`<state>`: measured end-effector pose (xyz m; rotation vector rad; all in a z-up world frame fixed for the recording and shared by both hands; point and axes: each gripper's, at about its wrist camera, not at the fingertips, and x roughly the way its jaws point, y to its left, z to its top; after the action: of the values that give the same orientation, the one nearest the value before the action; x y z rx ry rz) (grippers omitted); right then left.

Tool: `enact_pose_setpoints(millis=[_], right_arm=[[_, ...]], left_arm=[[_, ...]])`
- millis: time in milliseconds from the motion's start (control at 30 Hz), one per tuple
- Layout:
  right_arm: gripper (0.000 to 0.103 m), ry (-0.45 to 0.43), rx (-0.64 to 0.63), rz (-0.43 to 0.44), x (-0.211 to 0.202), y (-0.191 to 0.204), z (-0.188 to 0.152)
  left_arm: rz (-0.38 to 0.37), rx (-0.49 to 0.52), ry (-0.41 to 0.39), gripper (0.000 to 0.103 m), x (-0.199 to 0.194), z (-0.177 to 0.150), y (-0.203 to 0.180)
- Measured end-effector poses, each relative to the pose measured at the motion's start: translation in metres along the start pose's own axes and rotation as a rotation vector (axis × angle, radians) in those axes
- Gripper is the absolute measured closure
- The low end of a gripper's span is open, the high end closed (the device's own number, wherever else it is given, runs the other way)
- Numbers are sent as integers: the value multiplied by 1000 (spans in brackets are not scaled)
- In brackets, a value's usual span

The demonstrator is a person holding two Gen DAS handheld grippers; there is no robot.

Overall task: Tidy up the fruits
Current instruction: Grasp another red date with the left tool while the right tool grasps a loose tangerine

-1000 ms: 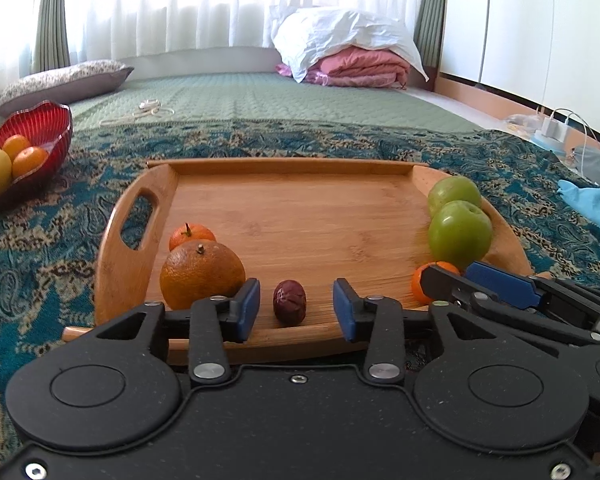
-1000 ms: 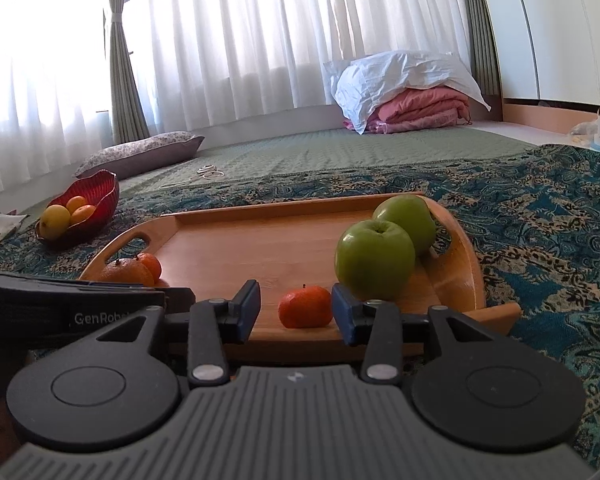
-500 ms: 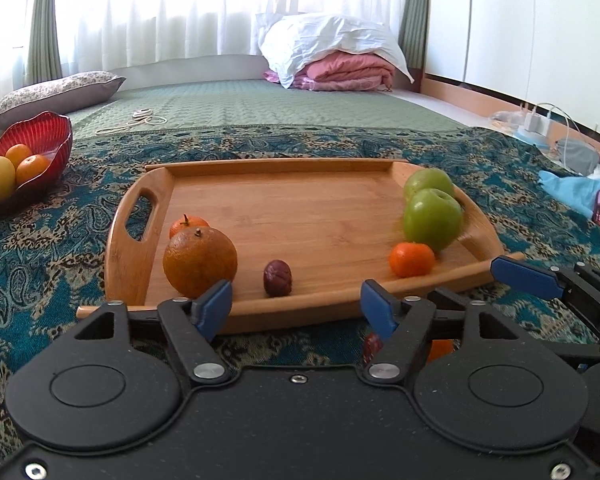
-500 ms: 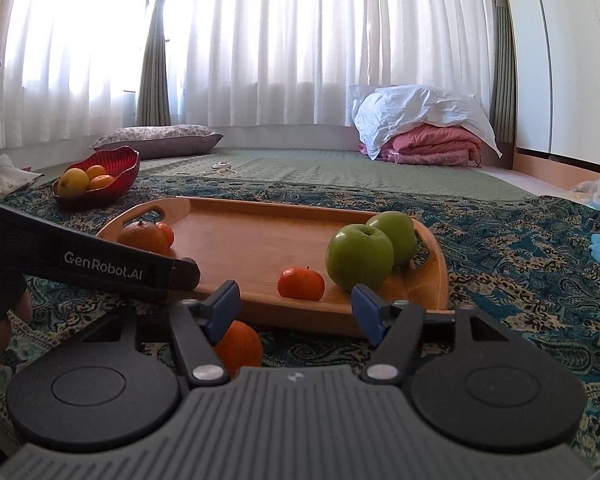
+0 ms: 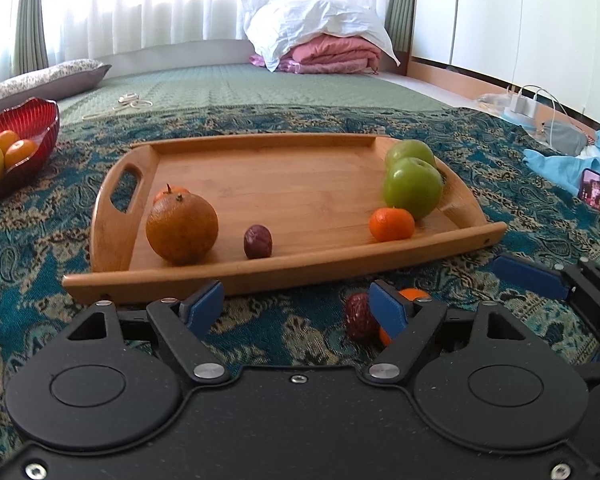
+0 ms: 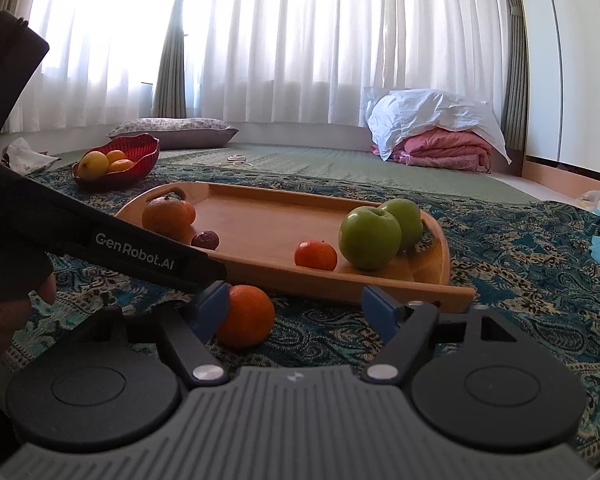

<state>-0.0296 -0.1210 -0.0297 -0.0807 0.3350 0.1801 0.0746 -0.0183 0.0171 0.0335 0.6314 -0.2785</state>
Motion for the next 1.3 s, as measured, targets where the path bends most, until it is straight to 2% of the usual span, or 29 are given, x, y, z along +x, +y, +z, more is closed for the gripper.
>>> enact_pose_setpoints(millis=[133, 300, 433, 500, 567, 667, 800, 833, 867, 933, 967, 1000, 1100, 1300], right_arm=[[19, 23, -18, 12, -1, 4, -8], [19, 41, -23, 19, -2, 6, -13], [19, 47, -2, 25, 1, 2, -12], [19, 51, 9, 31, 1, 1, -12], [19, 55, 16, 37, 2, 1, -12], [19, 56, 19, 47, 3, 2, -12], [24, 65, 30, 61, 7, 1, -10], [27, 66, 33, 63, 8, 2, -9], [29, 65, 34, 63, 9, 2, -9], [32, 62, 35, 61, 9, 4, -8], [33, 61, 36, 61, 10, 5, -7], [34, 61, 37, 60, 11, 5, -7], [37, 67, 35, 58, 14, 7, -7], [40, 77, 35, 62, 18, 9, -7]], left_arm=[[-52, -27, 31, 36, 2, -2, 0], [-83, -63, 42, 43, 4, 1, 0], [-137, -115, 57, 55, 6, 2, 2], [-180, -148, 66, 65, 6, 3, 4], [-232, -186, 79, 87, 6, 3, 6], [-251, -190, 81, 87, 5, 4, 4], [-204, -169, 68, 87, 5, 4, 1], [-158, -147, 63, 85, 5, 4, -1], [-78, -78, 55, 85, 4, 4, -9], [83, 120, 4, 86, 1, -2, -28], [108, 180, -8, 86, 0, -5, -34], [90, 197, -6, 86, 0, -7, -36], [-14, 102, 3, 86, 0, -7, -28], [-70, -5, 32, 85, 8, 1, -17]])
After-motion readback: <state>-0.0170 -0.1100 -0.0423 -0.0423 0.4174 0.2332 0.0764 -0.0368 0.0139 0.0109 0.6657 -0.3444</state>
